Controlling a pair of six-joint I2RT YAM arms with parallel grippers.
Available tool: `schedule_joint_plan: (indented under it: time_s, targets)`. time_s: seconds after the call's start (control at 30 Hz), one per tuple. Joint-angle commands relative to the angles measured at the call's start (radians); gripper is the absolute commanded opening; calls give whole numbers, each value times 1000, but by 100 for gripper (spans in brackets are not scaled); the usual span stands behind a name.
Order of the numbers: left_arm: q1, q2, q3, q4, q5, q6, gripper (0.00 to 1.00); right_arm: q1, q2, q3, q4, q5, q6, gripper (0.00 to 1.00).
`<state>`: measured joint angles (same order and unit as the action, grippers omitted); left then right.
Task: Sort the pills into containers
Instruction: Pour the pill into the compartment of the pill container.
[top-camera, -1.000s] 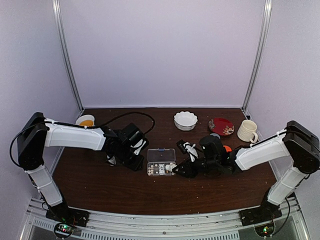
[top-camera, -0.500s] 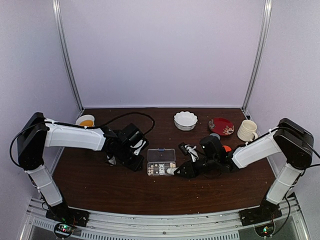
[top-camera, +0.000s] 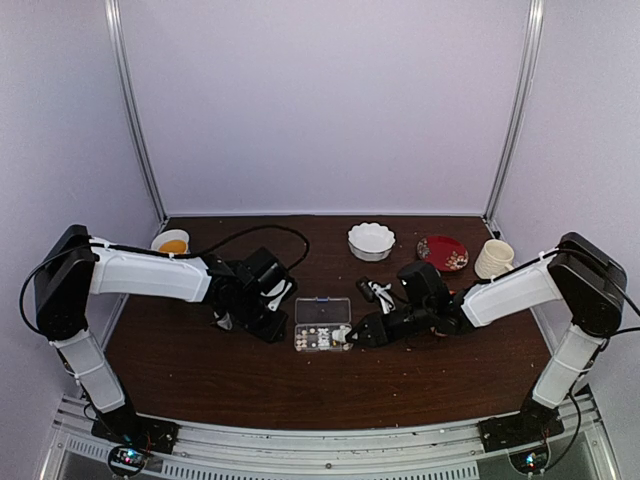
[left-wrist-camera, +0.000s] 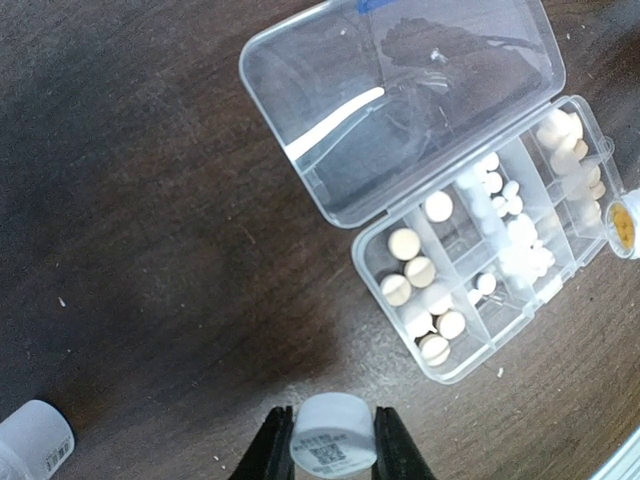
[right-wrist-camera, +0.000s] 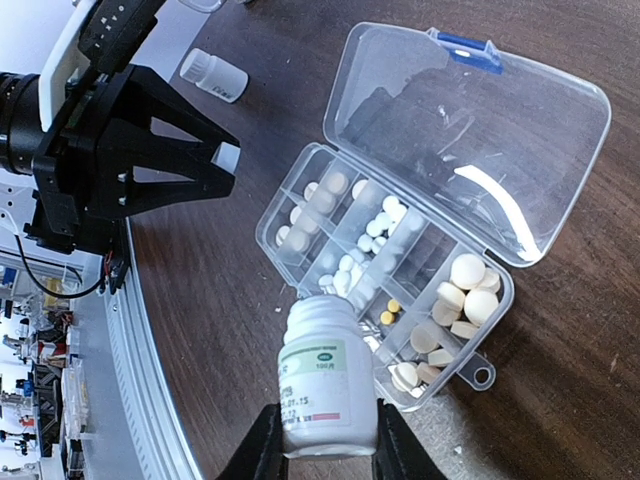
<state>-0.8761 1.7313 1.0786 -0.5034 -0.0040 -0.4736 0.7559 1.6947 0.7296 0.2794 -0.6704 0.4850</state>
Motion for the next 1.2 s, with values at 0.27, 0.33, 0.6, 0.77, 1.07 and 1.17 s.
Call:
schedule_joint_plan:
  time_s: [0.27,0.33,0.6,0.77,1.07,1.17]
  targets:
    - [6,-29,-13,34,4,-11,7,-9,38,49,-87,3,-21,0]
    - [6,-29,-13,34,4,-11,7,-9,23,23,-28,-16,7,0]
    - [6,-29,-11,35,4,-8,6,-9,13,26,-37,-10,-3,0]
    - [6,-29,-7,33,4,-7,7,-10,12,9,4,-34,11,0]
    - [6,-28,0,24,4,0,6,-9,-19,14,-40,4,-21,0]
    - [6,-25,1,26,4,-1,6,-9,6,59,-142,28,-63,0]
